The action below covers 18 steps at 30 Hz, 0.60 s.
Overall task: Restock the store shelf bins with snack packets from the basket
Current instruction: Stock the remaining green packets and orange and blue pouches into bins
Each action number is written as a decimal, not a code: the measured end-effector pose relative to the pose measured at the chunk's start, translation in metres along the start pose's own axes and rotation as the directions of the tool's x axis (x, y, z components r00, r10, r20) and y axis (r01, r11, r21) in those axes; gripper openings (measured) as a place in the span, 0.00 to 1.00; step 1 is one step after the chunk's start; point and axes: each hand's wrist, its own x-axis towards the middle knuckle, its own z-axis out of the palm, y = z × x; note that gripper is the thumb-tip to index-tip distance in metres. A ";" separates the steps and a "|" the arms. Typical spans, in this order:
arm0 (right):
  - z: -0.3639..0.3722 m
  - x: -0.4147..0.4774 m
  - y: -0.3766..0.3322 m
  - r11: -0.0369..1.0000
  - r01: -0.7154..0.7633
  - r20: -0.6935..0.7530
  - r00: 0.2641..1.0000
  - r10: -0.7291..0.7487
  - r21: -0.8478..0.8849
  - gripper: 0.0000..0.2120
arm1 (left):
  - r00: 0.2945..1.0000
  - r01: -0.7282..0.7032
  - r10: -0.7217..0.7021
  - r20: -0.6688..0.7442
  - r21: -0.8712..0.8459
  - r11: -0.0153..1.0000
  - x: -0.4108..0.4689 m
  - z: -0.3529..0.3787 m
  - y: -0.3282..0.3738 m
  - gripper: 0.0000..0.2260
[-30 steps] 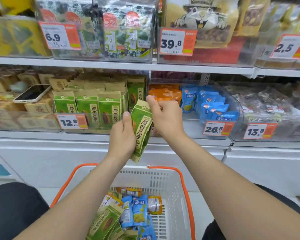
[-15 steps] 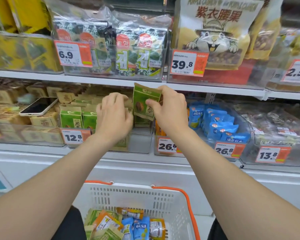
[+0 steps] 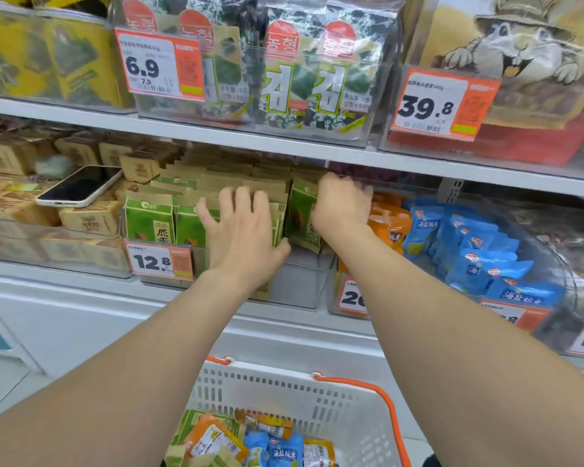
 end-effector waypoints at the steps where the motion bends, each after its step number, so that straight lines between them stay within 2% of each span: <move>1: 0.001 0.005 -0.003 1.000 -0.024 0.016 1.000 0.025 -0.012 0.22 | 1.000 -0.001 0.001 -0.007 -0.003 1.000 0.000 0.002 0.000 0.32; 5: 0.007 0.012 -0.011 0.994 -0.017 0.114 0.993 0.029 -0.107 0.24 | 1.000 -0.014 0.013 -0.015 -0.027 1.000 0.000 0.005 -0.003 0.32; 10: 0.009 0.006 -0.017 0.975 0.030 -0.032 0.999 -0.038 -0.222 0.20 | 0.999 -0.030 0.029 -0.015 -0.061 0.998 -0.001 0.002 -0.006 0.33; 14: 0.013 0.002 -0.018 0.973 0.011 -0.144 0.989 -0.045 -0.229 0.24 | 1.000 -0.031 0.031 0.003 -0.100 0.995 -0.002 -0.002 -0.007 0.35; 16: 0.010 -0.003 -0.016 0.966 0.029 -0.140 0.988 -0.067 -0.258 0.23 | 1.000 -0.022 0.024 0.012 -0.140 0.990 -0.004 -0.005 -0.008 0.36; 18: 0.006 -0.011 -0.014 0.944 0.095 -0.129 0.981 -0.142 -0.316 0.17 | 1.000 -0.006 0.007 0.009 -0.183 0.983 -0.006 -0.009 -0.008 0.37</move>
